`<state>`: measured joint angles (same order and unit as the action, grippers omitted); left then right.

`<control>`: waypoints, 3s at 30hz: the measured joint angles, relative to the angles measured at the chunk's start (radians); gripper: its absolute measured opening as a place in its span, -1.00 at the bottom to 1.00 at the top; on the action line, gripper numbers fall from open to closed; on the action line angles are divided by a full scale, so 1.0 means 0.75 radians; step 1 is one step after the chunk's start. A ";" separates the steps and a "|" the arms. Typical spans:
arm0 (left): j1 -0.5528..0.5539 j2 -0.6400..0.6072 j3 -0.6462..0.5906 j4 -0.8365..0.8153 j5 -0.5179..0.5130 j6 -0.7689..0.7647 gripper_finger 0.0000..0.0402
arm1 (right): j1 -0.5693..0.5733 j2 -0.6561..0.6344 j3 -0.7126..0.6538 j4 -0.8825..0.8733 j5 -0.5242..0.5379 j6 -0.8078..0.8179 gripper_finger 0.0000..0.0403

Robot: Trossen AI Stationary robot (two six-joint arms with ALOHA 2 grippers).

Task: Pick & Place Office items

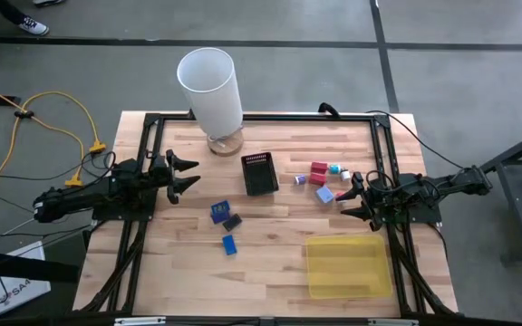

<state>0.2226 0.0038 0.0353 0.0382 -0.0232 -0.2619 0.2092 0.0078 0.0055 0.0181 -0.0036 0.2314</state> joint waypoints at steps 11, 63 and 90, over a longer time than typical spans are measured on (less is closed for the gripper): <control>0.000 0.000 0.000 0.000 0.000 0.000 0.27 | 0.000 0.000 0.000 0.000 0.000 0.000 -0.06; -0.110 0.172 0.239 0.045 -0.094 0.276 0.27 | 0.000 0.000 0.000 0.000 0.000 0.000 -0.06; -0.242 0.699 0.659 0.044 -0.112 0.364 0.27 | 0.000 0.000 0.000 0.000 0.000 0.000 -0.06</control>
<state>0.0410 0.5279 0.5297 0.0709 -0.1074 0.0113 0.2092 0.0078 0.0055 0.0181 -0.0033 0.2314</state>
